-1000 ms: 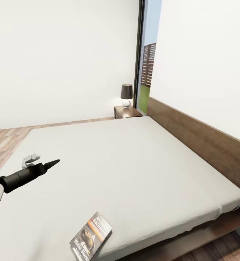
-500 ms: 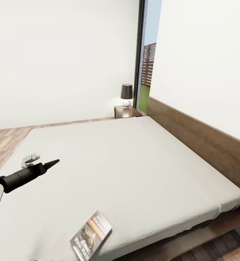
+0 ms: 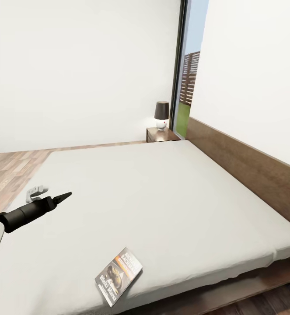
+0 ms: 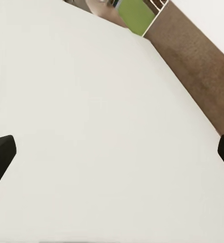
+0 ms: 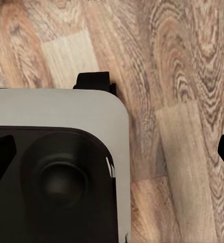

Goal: In the bedroom, move the book from the bed onto either nightstand, and place the two sandals side by side next to the bed.

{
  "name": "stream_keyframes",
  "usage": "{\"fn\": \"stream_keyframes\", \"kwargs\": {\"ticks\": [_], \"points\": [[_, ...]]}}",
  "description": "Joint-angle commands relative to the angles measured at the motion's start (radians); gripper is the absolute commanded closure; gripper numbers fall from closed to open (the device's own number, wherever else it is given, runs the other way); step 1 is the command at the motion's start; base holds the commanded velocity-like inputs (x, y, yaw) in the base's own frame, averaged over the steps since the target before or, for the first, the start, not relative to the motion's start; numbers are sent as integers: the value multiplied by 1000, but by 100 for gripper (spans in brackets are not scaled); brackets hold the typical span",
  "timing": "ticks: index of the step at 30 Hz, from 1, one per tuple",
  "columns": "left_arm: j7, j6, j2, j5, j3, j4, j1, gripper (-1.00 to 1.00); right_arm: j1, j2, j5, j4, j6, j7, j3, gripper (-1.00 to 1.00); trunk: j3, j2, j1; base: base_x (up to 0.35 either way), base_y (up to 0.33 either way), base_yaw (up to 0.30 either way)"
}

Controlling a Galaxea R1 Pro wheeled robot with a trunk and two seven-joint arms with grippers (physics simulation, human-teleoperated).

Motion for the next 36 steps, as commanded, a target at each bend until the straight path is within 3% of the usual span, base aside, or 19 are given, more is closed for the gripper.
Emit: {"fn": "stream_keyframes", "kwargs": {"ticks": [1,36], "points": [[-4,6,0,0,1,0,-1,-100,-1,0,8,2,-5,3,-8,-100,-1,0,0,-29,0,193],[-4,6,0,0,1,-3,-1,-100,-1,0,8,3,-4,3,-9,-100,-4,0,0,-31,0,52]]}}
